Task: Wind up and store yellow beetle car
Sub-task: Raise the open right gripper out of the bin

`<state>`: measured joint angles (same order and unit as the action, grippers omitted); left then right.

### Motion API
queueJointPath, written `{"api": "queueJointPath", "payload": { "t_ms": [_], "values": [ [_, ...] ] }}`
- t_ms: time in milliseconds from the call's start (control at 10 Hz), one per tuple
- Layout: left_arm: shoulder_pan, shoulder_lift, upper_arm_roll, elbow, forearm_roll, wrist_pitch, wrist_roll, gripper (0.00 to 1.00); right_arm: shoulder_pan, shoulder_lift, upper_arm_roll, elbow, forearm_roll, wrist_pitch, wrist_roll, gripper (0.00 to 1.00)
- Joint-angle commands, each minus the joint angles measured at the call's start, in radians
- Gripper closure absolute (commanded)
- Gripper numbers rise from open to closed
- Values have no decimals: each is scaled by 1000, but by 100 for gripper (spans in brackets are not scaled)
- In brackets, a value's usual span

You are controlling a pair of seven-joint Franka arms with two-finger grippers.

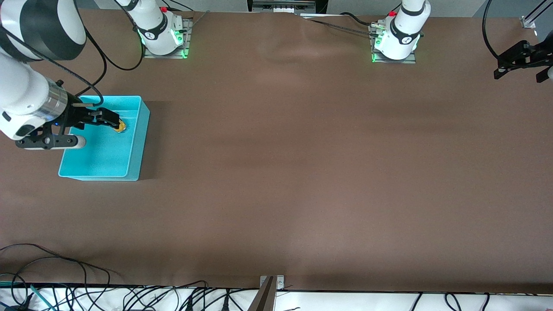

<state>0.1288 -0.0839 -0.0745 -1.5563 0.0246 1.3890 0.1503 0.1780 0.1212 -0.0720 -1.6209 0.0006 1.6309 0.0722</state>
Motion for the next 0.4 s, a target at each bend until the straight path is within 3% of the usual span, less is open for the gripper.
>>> {"api": "queueJointPath", "payload": {
  "t_ms": [0,299],
  "values": [
    [8,15,-4,36,-5,-25,5,0,-2,-74,1,-77,-8,41,15,0],
    [6,15,-4,36,-5,-25,5,0,-2,-55,1,-51,-10,40,12,0]
  ]
}}
